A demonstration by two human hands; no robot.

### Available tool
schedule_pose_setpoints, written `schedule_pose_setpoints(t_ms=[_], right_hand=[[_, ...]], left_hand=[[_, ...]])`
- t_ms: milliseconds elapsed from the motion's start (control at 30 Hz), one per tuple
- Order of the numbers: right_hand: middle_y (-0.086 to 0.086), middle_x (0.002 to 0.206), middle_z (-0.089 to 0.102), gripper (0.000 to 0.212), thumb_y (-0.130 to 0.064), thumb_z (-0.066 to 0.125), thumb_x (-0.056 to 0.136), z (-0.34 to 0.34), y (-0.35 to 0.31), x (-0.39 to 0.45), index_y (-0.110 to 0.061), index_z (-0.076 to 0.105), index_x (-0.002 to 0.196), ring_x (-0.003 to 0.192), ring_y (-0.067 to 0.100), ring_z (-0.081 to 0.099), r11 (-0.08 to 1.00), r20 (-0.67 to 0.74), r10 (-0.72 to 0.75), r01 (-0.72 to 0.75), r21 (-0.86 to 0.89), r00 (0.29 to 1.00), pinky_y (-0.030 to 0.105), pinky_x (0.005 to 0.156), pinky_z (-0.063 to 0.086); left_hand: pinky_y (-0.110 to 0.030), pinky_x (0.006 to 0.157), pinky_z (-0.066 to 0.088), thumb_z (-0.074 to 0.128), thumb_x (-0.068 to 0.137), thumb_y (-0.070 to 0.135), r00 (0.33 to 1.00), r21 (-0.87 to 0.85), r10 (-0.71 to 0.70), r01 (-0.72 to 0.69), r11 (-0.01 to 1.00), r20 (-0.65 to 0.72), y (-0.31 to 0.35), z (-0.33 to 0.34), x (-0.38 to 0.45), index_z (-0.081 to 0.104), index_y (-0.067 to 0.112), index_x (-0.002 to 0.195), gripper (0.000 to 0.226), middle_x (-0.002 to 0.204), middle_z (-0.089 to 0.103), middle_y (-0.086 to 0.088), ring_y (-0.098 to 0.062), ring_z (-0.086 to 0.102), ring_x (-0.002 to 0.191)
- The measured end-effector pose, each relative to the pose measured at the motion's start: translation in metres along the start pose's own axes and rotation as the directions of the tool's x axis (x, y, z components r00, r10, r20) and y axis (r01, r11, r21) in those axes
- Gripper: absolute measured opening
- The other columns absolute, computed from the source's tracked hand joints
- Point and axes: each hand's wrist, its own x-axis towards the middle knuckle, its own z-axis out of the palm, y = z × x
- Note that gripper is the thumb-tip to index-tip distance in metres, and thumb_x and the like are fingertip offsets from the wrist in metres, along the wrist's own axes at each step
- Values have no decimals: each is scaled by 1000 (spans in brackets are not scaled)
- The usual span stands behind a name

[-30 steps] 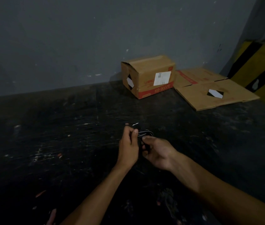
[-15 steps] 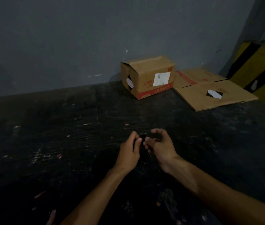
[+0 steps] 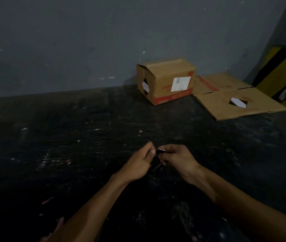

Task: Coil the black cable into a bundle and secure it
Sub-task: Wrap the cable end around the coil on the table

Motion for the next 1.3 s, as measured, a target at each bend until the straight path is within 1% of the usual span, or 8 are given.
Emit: schedule_pose_setpoints(t_ms=[100,200,433,633,733,1000,1167,1300], right_hand=[[-3,81,68,7,-14,63,90,-6,1,4,-18,66,95,68,5,60,911,-32,-207,181,-370,978,21,63,46],[-8,82,65,5,-17,62,91,-14,-3,8,-19,63,95,74,2,61,846,-86,-321,244,-474,943,17,63,45],[0,71,58,14,-15,54,96,-25,-19,11,-13,62,84,60,9,52,977,-187,-45,82,195,981,22,54,43],[1,67,56,17,-14,53,95,-30,-17,9,-13,60,80,60,12,51,851,-50,188,-137,507,981,25,59,41],[2,67,56,17,-16,52,96,-33,-11,7,-12,60,81,61,13,52,838,-46,238,-182,514,970,25,60,42],[6,73,61,12,-21,54,96,-56,10,-3,-13,58,89,62,16,56,983,-58,121,-112,148,991,27,58,40],[5,73,63,11,-20,63,91,-97,28,-3,-10,59,94,58,15,60,988,-38,72,-77,-133,997,22,50,46],[7,81,66,13,-16,69,87,-142,67,-9,-9,64,96,62,9,63,847,-65,150,-162,-507,987,24,58,51]], left_hand=[[-36,67,36,40,95,39,999,-153,-49,51,987,15,2,2,4,47,36,75,22,69,45,8,-10,42,67],[-26,70,43,49,86,48,998,-284,-59,59,957,9,2,6,5,58,37,86,14,68,57,15,-6,53,71],[-18,84,50,66,80,50,984,-491,-131,54,870,-125,-3,14,0,67,39,104,26,109,73,10,-7,66,108],[-38,95,50,65,83,29,958,-755,-239,40,655,-158,0,20,-3,69,11,106,29,95,76,-8,-23,68,102],[-32,80,55,57,91,15,959,-825,-235,4,565,-156,7,21,-2,63,3,105,19,73,67,-5,-19,66,79],[-38,75,48,45,97,5,963,-977,-264,0,214,-58,18,23,4,57,6,103,13,66,50,-5,-15,49,58],[-29,63,54,50,96,9,952,-920,-289,17,392,-105,18,33,16,61,9,97,11,63,52,0,-9,45,48],[-28,62,46,47,99,11,937,-834,-325,75,546,-128,15,44,21,59,14,95,13,62,46,4,-6,38,46]])
